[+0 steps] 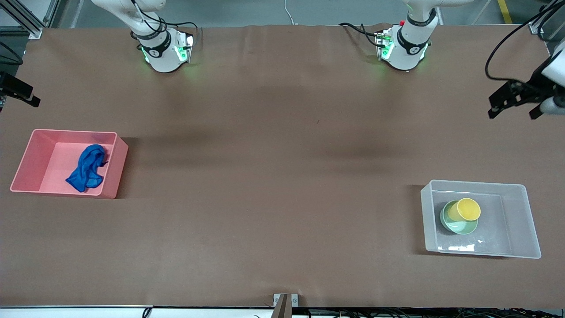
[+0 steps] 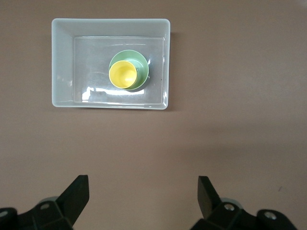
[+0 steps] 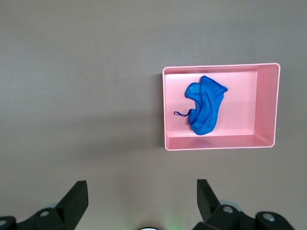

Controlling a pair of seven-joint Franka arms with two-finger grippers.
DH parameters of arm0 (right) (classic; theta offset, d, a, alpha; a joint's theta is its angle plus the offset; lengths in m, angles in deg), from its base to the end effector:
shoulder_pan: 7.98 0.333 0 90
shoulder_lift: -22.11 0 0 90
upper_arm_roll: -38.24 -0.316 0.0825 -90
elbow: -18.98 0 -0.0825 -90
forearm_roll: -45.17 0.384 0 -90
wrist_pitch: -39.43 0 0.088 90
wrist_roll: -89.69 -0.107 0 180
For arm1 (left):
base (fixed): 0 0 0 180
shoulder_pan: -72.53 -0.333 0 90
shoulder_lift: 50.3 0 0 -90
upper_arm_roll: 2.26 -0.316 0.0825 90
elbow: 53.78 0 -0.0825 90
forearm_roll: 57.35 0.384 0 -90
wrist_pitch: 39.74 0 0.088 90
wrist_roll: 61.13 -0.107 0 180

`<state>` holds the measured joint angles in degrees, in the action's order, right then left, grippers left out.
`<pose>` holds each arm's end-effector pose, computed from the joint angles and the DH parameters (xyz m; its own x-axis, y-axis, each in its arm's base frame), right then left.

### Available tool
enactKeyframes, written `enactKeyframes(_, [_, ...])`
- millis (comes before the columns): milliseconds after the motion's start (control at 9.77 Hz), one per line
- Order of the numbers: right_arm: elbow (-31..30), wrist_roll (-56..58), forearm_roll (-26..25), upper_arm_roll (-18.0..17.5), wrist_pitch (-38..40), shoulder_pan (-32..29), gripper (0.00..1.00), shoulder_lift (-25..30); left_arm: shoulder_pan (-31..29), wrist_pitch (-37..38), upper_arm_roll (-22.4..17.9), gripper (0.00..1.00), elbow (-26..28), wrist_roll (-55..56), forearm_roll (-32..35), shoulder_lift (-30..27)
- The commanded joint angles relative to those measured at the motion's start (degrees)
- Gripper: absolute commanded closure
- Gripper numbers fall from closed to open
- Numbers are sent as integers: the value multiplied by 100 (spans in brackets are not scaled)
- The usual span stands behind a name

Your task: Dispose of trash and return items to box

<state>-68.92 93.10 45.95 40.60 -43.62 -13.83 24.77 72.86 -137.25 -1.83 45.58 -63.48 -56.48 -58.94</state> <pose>0.5222 -0.0743 0.6563 0.9960 -0.0818 -0.0373 -0.0825 -0.9964 -0.0177 0.5191 -0.0058 0.6396 0.9915 -0.0562 0.1174 -0.0541 -0.9983 -0.0211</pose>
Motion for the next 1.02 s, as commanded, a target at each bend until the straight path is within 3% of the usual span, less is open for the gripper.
enactKeyframes(0, [19,19,9,-43,-27,-57,0,7,204,842,-25,0,-1368,-29,88,904])
enactKeyframes(102, [2,28,9,-35,-71,-57,0,16,283,1187,-43,0,-1828,-46,45,1195])
enactKeyframes(205, [1,28,1,-34,-115,-57,0,16,267,1286,-113,0,-1824,-81,19,1181])
enactKeyframes(921, [-7,28,-8,-34,-98,-57,0,16,346,971,-228,0,-1017,24,-96,821])
